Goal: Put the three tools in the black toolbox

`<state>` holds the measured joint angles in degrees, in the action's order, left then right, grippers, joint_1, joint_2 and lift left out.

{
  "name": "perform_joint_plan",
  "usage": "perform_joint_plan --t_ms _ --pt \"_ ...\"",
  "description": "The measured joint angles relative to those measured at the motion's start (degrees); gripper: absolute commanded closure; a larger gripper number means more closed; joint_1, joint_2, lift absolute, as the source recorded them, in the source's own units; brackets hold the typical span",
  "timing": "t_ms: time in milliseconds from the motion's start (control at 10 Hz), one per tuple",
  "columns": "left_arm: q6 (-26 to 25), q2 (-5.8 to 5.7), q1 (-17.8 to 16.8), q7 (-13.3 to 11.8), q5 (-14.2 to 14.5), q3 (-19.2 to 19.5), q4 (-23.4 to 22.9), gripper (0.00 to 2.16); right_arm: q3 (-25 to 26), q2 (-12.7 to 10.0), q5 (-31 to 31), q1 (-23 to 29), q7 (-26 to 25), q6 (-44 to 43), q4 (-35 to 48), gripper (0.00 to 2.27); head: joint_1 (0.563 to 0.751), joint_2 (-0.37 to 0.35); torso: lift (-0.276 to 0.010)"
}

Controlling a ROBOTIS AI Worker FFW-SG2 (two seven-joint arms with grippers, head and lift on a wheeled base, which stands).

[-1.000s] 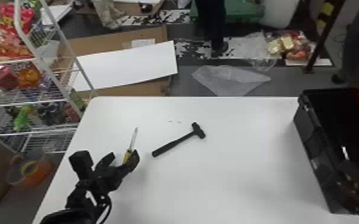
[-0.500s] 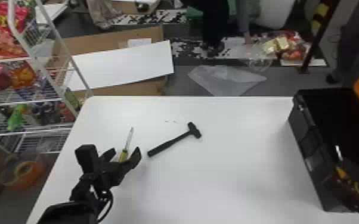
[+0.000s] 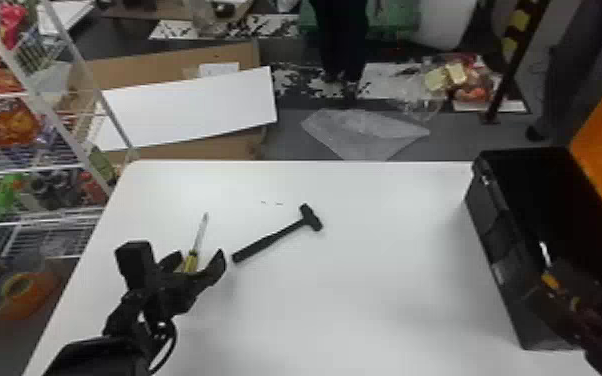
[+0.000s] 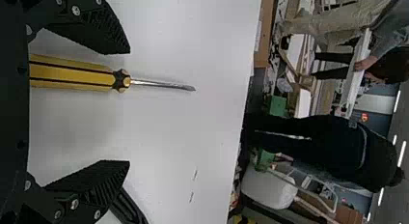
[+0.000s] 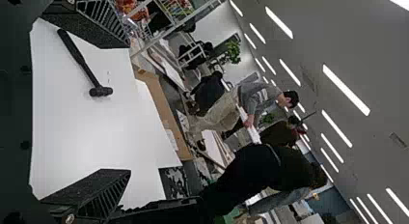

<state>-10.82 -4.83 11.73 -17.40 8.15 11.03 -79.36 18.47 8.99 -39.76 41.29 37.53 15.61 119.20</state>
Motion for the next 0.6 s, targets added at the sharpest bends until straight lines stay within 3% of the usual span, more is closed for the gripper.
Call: perform_joint_plan --t_ms 200,300,500,600 --pt "-0.84 -0.01 0.09 -0.08 0.02 0.25 -0.17 0.83 0.12 0.24 -0.26 -0.15 -0.01 0.04 0.04 0.08 0.695 0.074 -0.055" --pt "-1.57 -0.04 0.12 -0.08 0.04 0.5 -0.27 1.02 0.16 0.36 -0.31 -0.23 -0.07 0.12 -0.05 0.08 0.695 0.077 -0.055" --pt "-1.98 -0.03 0.09 -0.08 0.12 0.67 -0.28 1.03 0.45 0.61 -0.73 -0.23 -0.09 0.18 -0.27 0.08 0.695 0.076 -0.055" --pt "-2.06 -0.01 0.11 -0.03 0.17 0.66 -0.3 1.3 0.76 0.66 -1.11 -0.11 -0.08 0.19 -0.28 0.08 0.695 0.071 -0.055"
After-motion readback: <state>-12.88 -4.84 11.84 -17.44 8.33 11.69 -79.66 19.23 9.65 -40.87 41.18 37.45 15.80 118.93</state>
